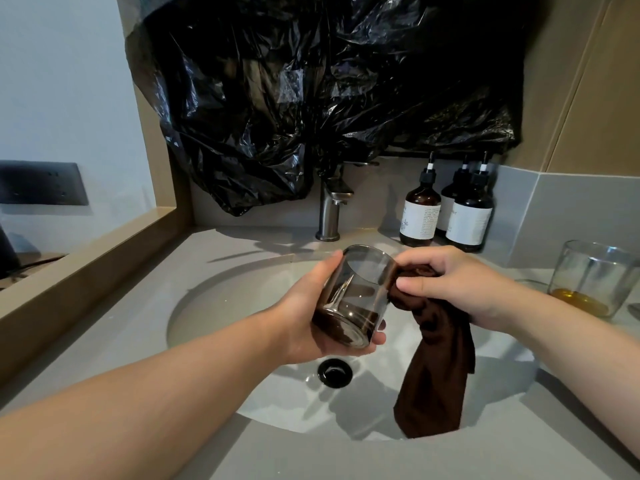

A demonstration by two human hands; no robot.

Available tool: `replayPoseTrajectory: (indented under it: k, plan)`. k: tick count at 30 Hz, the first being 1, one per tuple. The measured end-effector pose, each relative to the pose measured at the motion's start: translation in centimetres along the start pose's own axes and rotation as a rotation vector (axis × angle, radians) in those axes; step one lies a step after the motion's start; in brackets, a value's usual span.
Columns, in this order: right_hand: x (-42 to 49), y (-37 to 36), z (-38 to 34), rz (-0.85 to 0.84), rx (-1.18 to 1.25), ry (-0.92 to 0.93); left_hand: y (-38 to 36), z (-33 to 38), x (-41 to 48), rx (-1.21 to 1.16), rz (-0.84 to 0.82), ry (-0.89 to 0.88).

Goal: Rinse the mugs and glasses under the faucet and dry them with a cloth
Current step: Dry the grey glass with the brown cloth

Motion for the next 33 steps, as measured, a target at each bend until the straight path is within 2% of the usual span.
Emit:
replayPoseTrajectory:
  k: [4,7,10,13,19,24,27,31,33]
  plan:
    - [-0.3,-0.4,0.0,0.045,0.089,-0.074,0.1,0.0,0.2,0.028,-0.036,-0.011]
    - [-0.3,-0.6,0.0,0.071,0.068,-0.1,1.6,0.6,0.8,0.144,0.145,-0.079]
    - [-0.3,-0.3,-0.4,0.119,0.02,-0.098,2.8,2.8,0.6,0.317,0.378,-0.302]
    - [-0.4,-0.1,-0.5,0.167,-0.028,-0.108,2.1,4.0,-0.6,0.515,0.46,-0.434]
    - [-0.3,0.0,-0.6,0.227,-0.173,-0.101,0.8,3.3,-0.5,0.677,0.471,-0.426]
    - [-0.3,-0.2,-0.8,0.246,-0.174,-0.072,0.6,2.7,-0.4,0.662,0.413,-0.38]
    - [-0.2,0.3,-1.1,0.273,-0.127,-0.041,1.3,2.0,0.4,0.529,0.422,-0.265]
    - [-0.9,3.1,-3.1,0.557,-0.258,0.105,1.9,1.1,0.9,0.333,0.432,-0.137]
    - [-1.6,3.0,-4.3,0.623,-0.348,0.213,1.9,0.7,1.0,0.279,0.416,-0.109]
Point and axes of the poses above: each hand's wrist, its own x-axis towards the middle knuckle, its own y-axis out of the back of the hand, z = x × y, the point moved 8 cm from there along x, towards the middle knuckle, and after that the axes turned 15 degrees about x, right-handed, at the moved point
